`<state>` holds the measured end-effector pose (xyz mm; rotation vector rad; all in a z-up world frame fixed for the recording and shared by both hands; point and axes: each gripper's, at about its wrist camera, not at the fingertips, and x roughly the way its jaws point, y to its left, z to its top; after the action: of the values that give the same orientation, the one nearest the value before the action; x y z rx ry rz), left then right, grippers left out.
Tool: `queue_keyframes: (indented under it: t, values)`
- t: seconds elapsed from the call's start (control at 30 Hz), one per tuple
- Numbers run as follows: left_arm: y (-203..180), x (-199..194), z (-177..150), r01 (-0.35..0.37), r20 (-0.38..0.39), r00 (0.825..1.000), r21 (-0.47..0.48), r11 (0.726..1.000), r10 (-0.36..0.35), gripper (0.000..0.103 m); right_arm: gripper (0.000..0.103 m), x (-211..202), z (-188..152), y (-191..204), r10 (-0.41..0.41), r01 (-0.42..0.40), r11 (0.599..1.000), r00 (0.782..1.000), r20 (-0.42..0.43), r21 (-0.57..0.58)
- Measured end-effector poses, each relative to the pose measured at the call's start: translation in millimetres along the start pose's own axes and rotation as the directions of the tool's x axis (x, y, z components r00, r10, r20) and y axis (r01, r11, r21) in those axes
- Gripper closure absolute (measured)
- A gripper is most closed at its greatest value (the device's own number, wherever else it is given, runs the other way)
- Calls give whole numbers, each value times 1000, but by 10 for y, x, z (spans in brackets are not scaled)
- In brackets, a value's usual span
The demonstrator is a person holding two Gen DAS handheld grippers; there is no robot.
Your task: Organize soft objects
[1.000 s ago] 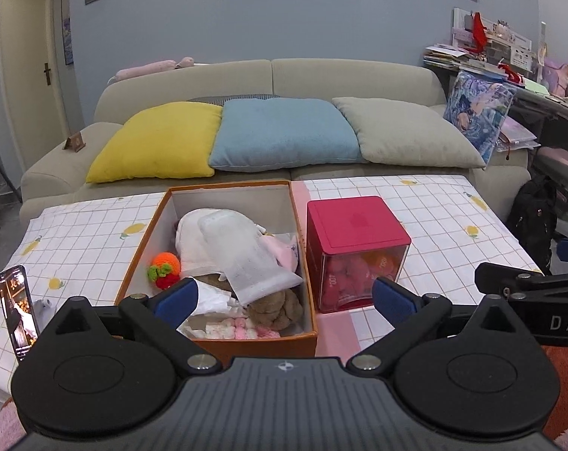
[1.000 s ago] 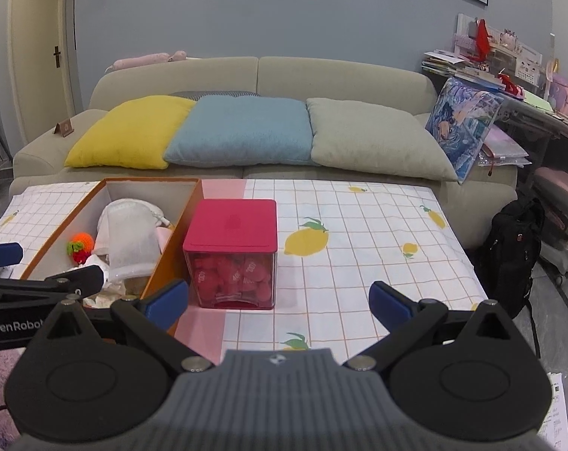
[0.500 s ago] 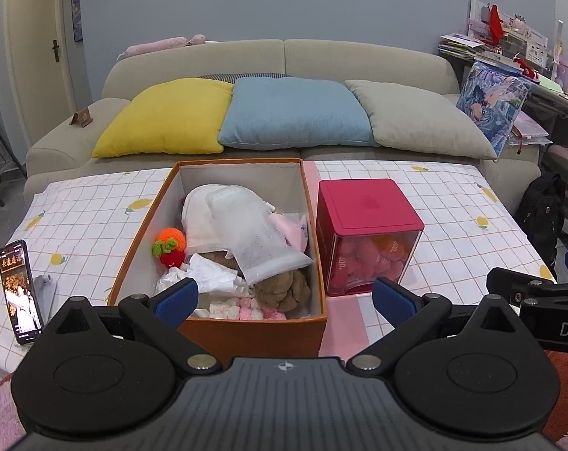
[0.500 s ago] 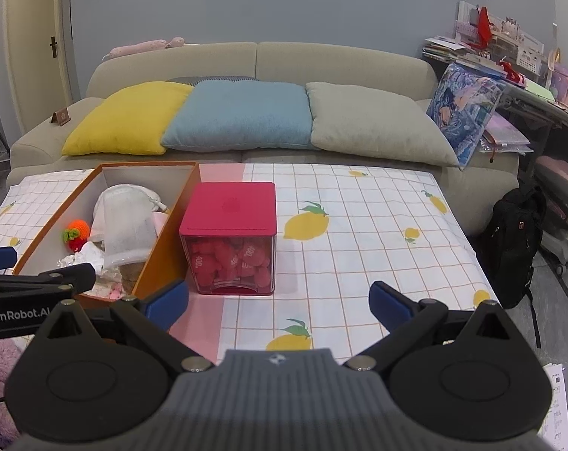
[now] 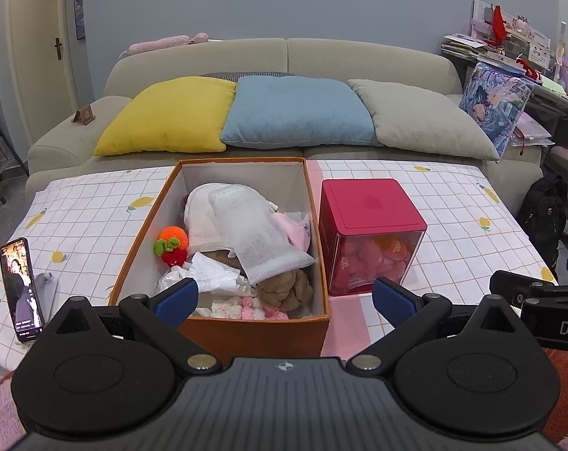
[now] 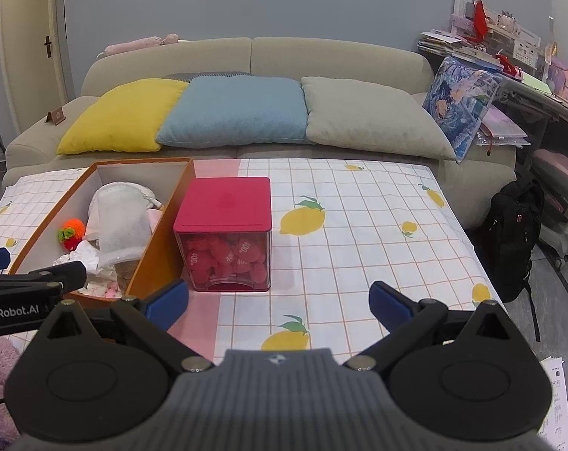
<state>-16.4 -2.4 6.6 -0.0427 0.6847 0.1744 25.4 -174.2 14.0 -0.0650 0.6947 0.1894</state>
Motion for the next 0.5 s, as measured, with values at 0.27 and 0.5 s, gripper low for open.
queue_keyframes:
  t: [0.27,0.5]
  values:
    - [5,-5,2,0,2,1000,1,1000,0,0,3,17,-3,-13,-7,7,1000,1000,-6,6]
    - [7,-6,15,2,6,1000,4,1000,-2,0,3,-2,-5,-24,-11,11,1000,1000,6,12]
